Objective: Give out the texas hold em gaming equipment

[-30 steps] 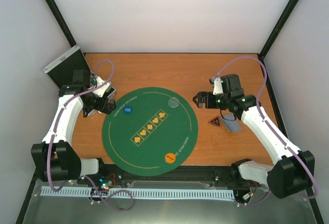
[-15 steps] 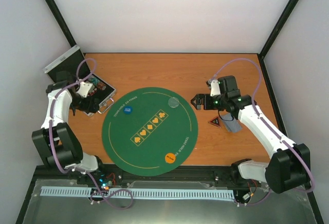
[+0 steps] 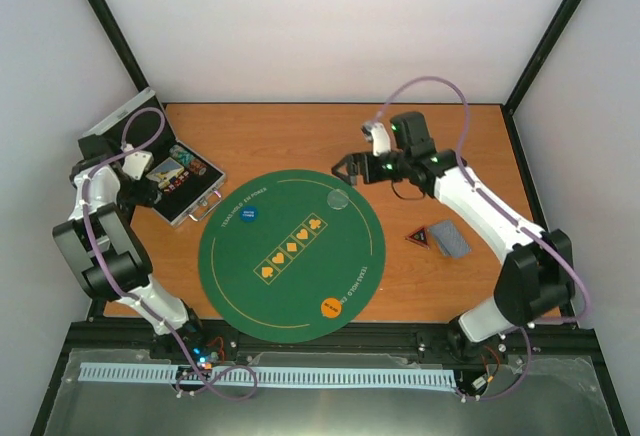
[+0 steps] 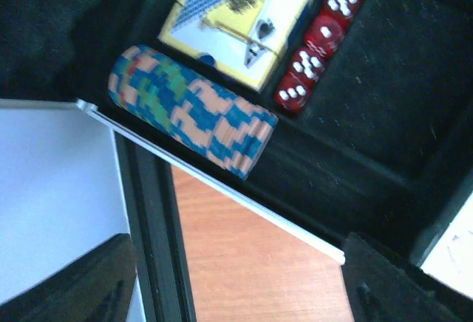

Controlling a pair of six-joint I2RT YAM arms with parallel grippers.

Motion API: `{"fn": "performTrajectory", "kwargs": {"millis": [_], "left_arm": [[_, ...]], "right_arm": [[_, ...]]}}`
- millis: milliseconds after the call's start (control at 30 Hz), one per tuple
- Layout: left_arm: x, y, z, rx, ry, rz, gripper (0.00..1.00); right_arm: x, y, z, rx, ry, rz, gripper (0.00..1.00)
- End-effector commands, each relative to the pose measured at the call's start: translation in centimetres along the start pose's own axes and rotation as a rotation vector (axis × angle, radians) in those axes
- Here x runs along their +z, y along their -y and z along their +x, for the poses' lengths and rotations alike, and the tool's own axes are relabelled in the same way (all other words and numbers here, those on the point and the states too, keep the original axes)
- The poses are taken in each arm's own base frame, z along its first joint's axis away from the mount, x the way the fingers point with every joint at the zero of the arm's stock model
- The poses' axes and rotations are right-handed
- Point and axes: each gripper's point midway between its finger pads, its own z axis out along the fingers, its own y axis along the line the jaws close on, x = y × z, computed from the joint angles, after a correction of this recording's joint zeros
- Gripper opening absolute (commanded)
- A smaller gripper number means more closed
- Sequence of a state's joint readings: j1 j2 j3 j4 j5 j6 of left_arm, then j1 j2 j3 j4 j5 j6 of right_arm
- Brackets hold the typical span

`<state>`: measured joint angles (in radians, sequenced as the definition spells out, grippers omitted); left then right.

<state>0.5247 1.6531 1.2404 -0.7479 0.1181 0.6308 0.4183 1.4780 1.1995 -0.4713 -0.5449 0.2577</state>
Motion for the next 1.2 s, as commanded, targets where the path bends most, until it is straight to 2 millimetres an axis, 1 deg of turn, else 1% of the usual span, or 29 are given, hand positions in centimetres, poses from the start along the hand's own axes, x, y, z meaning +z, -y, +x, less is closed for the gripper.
{"fn": "performTrajectory", "kwargs": {"millis": [0,33,100,167,233,333,400,633,667,933,1067,1167], "left_arm": [[0.9,-2.8,-2.7,0.115,0.082,-0.107,0.72],[1.3,-3.4,-2.8,0.121,0.076,-0.13,0.69],[2.2,-4.0,-3.2,0.13,0.076,-0.141,0.59],[3.1,-4.0,-3.4,0.136,0.07,-0.124,0.55],[3.8,-4.2,-3.4,0.139,0.063,-0.127,0.53],[4.1,-3.1,-3.7,0.158,0.087,-0.064,0.54],[4.3,-2.4,-4.0,0.173,0.111,-0.041,0.54],[4.9,-0.6,-4.1,0.166,0.124,0.026,0.52],[5.0,-0.4,-4.1,0.172,0.123,0.025,0.5],[7.1,-1.4,-3.0,0.164,0.06,-0.029,0.47],[7.4,-1.4,-2.5,0.161,0.038,-0.039,0.51],[7.4,-1.0,-2.1,0.162,0.034,-0.027,0.51]], "right_arm": [[1.7,-3.8,-3.7,-0.089,0.017,-0.008,1.0],[2.8,-4.1,-3.9,-0.094,-0.003,-0.005,1.0],[4.1,-5.6,-4.7,-0.117,-0.018,-0.019,1.0],[5.3,-6.4,-5.2,-0.134,-0.033,-0.019,1.0],[6.5,-6.3,-5.4,-0.139,-0.051,0.013,1.0],[7.8,-5.8,-5.3,-0.124,-0.091,0.041,1.0],[8.4,-5.9,-5.0,-0.131,-0.112,0.039,1.0],[8.4,-5.3,-4.5,-0.17,-0.137,0.083,1.0],[8.4,-5.1,-4.4,-0.176,-0.139,0.091,1.0],[9.0,-5.0,-4.1,-0.196,-0.159,0.079,1.0],[9.1,-4.7,-4.1,-0.206,-0.174,0.093,1.0],[9.1,-4.6,-3.8,-0.212,-0.181,0.096,1.0]]}}
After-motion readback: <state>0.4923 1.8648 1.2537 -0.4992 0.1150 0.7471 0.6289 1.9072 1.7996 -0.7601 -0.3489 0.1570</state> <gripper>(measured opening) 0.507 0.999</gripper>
